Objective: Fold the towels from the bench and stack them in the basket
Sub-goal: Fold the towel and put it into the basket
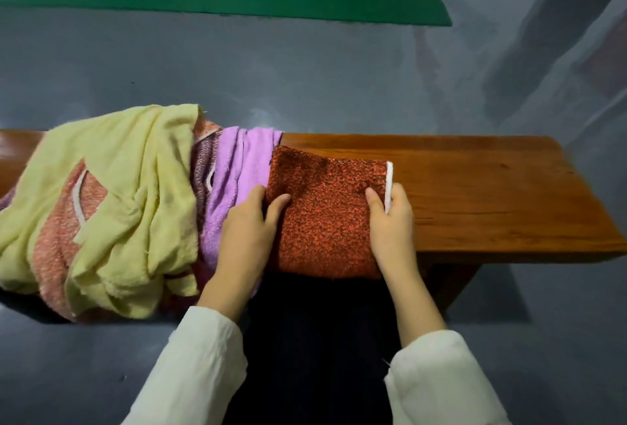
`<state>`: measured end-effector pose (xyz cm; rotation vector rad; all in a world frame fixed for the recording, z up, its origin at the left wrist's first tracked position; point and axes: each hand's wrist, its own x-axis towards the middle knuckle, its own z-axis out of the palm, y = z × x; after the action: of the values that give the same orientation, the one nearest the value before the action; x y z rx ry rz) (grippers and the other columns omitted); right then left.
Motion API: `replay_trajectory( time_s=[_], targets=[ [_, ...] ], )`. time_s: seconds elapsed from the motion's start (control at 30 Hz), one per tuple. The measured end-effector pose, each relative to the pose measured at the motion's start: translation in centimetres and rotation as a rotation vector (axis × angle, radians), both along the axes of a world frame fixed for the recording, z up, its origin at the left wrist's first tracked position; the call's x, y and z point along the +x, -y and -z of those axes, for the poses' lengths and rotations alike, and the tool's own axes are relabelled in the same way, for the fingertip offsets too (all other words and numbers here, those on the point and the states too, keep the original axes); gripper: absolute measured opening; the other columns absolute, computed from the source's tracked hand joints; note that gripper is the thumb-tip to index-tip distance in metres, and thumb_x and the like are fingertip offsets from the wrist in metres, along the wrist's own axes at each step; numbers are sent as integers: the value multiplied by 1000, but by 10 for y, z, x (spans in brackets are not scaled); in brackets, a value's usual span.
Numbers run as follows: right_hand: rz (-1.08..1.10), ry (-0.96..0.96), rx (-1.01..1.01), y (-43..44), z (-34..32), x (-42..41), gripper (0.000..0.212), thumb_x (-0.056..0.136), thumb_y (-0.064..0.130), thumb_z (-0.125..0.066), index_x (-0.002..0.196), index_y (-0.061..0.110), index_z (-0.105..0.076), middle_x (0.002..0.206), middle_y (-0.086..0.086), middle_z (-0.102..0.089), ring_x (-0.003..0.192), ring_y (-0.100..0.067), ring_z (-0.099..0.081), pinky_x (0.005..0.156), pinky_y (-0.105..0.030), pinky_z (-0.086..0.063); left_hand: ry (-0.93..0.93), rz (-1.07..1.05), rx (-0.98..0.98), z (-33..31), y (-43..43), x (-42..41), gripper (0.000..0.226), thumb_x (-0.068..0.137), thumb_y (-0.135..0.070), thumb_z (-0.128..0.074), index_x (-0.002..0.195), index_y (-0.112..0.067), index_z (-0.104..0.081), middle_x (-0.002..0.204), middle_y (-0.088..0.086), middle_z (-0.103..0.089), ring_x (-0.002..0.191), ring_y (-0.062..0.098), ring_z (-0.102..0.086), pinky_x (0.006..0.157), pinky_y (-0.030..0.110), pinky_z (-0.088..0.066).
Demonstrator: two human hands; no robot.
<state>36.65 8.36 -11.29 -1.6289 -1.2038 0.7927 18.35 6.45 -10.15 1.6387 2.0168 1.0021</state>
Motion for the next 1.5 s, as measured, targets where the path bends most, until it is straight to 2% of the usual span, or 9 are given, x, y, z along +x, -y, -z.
replay_trajectory(
  time_s=[0.37, 0.43, 0.6, 0.73, 0.9, 1.07, 1.23, 1.33, 1.5],
  targets=[
    [59, 252, -131, -6, 17, -7, 29, 97, 33, -50, 109, 7, -53, 92, -11, -63, 82, -30, -59, 65, -33, -41, -144, -41, -213, 19, -16, -1, 35, 89, -47, -58, 85, -15, -44, 88, 18, -65, 88, 36, -59, 62, 35, -22],
    [72, 312, -161, -4, 13, -7, 32, 95, 35, -53, 112, 8, -52, 106, -10, -58, 95, -29, -58, 72, -33, -41, -157, -45, -222, 18, -17, 0, 38, 88, -47, -60, 92, -11, -50, 93, 18, -65, 91, 36, -59, 65, 37, -29],
    [76, 588, -374, 5, -5, -2, 77, 82, 60, -59, 128, 1, -42, 129, -17, -50, 120, -33, -46, 98, -39, -37, -249, -146, -215, 14, -15, 2, 57, 81, -52, -66, 109, -5, -51, 110, 20, -56, 102, 38, -55, 83, 45, -42],
    [-3, 574, -597, 0, -13, 1, 69, 83, 62, -58, 118, 4, -50, 120, -16, -60, 111, -35, -57, 77, -34, -41, -341, -146, -337, 11, -19, 6, 61, 82, -55, -63, 107, -1, -50, 108, 24, -61, 102, 41, -57, 80, 43, -42],
    [-123, 480, -513, -4, -8, 5, 48, 85, 56, -58, 101, 12, -63, 104, -10, -66, 98, -34, -61, 70, -31, -39, -301, -94, -420, 6, -23, 7, 57, 84, -53, -61, 102, 0, -59, 108, 24, -64, 104, 39, -58, 80, 40, -43],
    [-172, 191, -261, 4, -3, 1, 24, 91, 38, -58, 101, 15, -61, 92, -1, -66, 85, -22, -60, 69, -30, -41, -57, -46, -325, -9, -18, 11, 36, 89, -43, -57, 99, -9, -61, 104, 20, -67, 101, 35, -60, 81, 38, -44],
    [-83, -68, -105, 14, -9, 13, 22, 94, 30, -57, 109, 15, -60, 93, -2, -66, 87, -22, -62, 82, -43, -51, 121, -89, -255, -19, -12, 15, 41, 93, -48, -51, 97, -8, -54, 104, 20, -65, 101, 34, -59, 80, 37, -41],
    [-45, -141, 1, 26, -21, 25, 17, 94, 27, -57, 106, 14, -60, 89, 3, -64, 80, -15, -60, 79, -40, -50, 305, -56, -250, -30, -8, 23, 42, 92, -51, -52, 88, -9, -58, 90, 11, -64, 85, 24, -59, 68, 31, -35],
    [55, -165, 127, 55, -41, 58, 8, 94, 24, -58, 99, 17, -59, 83, 5, -62, 77, -12, -57, 78, -40, -49, 705, 74, -301, -52, 10, 56, 32, 88, -40, -63, 75, -11, -66, 61, -9, -68, 61, 3, -64, 57, 16, -48]
  ],
)
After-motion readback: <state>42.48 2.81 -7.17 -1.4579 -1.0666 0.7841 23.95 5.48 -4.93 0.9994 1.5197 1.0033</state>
